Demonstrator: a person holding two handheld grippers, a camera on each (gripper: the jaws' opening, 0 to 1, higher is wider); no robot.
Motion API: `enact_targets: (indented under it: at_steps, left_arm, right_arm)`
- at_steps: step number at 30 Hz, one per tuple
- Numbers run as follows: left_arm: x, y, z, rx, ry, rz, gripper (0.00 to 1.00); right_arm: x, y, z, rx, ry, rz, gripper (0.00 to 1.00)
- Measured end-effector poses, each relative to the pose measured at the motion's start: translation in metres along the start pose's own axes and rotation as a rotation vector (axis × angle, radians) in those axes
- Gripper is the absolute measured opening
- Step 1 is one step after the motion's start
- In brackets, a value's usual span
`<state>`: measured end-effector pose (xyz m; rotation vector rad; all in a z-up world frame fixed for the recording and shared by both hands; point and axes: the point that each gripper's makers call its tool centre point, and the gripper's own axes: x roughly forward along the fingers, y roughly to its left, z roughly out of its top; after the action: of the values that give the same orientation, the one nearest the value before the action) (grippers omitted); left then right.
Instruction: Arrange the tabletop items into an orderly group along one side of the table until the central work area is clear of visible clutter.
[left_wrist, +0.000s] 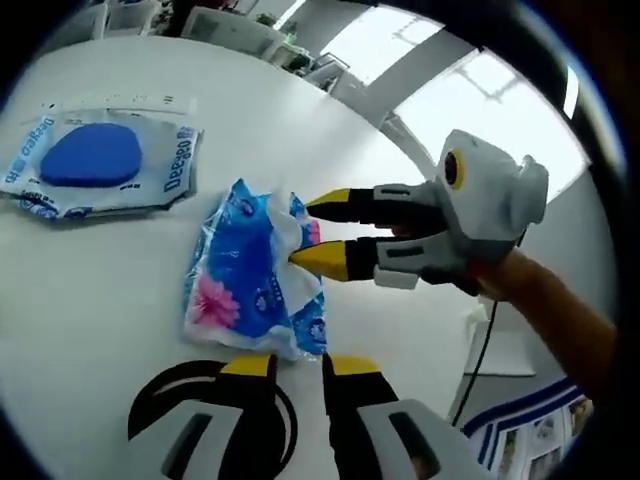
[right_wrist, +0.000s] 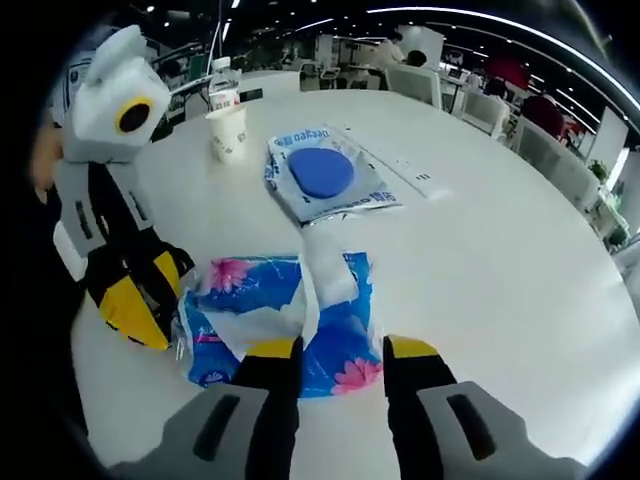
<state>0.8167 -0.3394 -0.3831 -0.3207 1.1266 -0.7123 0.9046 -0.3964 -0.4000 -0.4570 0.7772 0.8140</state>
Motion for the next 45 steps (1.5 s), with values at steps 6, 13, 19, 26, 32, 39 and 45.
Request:
enact_targets:
  at_steps: [6,13,19,26,32,39,45]
  left_arm:
    - [0.007,0.006,0.003,-0.043,-0.009,0.025,0.21]
    - [0.012,0.013,0.000,-0.072,0.003,0.038,0.11]
    - [0.015,0.013,-0.003,-0.072,0.014,0.038,0.01]
    - [0.015,0.008,-0.002,-0.077,0.021,0.015,0.00]
    - [0.013,0.004,-0.002,-0.064,0.024,0.005,0.00]
    - [0.006,-0.002,0.001,-0.033,0.019,-0.009,0.00]
    - [0.001,-0.005,0.008,-0.003,0.011,-0.017,0.00]
  right_arm:
    - [0.002,-0.003,-0.002,0.013,-0.018,0.002,0.25]
    - [0.003,-0.002,-0.005,0.028,-0.024,0.008,0.19]
    - [0.003,-0.006,-0.009,0.039,-0.030,0.002,0.12]
    - [-0.004,-0.017,-0.013,0.075,-0.040,-0.030,0.00]
    - [-0.009,-0.013,-0.012,0.096,-0.040,-0.037,0.00]
    - [-0.020,-0.013,-0.006,0.093,-0.050,-0.063,0.00]
    - [-0.029,-0.019,-0.003,0.107,-0.064,-0.095,0.00]
